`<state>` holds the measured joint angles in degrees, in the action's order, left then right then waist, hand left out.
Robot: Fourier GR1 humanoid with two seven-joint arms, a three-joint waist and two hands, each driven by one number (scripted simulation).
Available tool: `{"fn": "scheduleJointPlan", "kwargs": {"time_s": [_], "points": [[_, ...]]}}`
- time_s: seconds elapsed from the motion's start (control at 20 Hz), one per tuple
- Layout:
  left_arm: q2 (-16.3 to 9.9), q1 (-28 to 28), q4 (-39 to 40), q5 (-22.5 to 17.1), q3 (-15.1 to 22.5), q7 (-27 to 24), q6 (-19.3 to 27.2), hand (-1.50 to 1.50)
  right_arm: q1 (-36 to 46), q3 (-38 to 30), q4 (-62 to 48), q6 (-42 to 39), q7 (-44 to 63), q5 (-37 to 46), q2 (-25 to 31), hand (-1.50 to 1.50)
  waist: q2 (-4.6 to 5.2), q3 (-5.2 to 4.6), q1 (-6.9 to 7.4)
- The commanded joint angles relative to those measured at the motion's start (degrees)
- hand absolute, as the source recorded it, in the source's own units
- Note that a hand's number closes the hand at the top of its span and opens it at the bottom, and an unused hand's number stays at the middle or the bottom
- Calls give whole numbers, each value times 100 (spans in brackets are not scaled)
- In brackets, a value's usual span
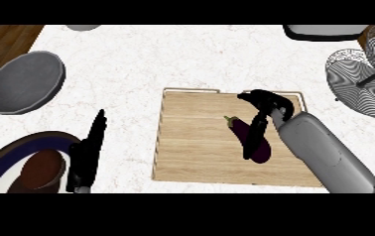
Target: Pick the eggplant from the tray and place it in the tiered basket
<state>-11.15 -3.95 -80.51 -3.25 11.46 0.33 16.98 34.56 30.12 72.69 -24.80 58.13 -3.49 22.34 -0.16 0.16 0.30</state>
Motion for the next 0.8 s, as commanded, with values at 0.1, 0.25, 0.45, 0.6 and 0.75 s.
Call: {"fn": "scheduleJointPlan", "kwargs": {"time_s": [0.1,0.25,0.45,0.6,0.75], "points": [[72,-70,182,44,-54,-76,-74,0,-7,-17,-310,-243,574,90,-317,-150,16,-17,5],[206,260,420,154,-83,51,45,0,-242,51,-140,-297,486,204,-246,-150,17,-18,-33],[-108,-31,154,-52,-299,35,-313,0,-323,-21,7,-218,628,255,-373,150,9,-18,-10],[171,-97,276,199,-99,-71,-83,0,-357,-75,-436,-268,-72,584,-370,150,22,-17,9],[148,-195,-254,232,-74,289,-58,0,-595,-242,11,-324,-129,630,-392,150,9,-15,-9]]}}
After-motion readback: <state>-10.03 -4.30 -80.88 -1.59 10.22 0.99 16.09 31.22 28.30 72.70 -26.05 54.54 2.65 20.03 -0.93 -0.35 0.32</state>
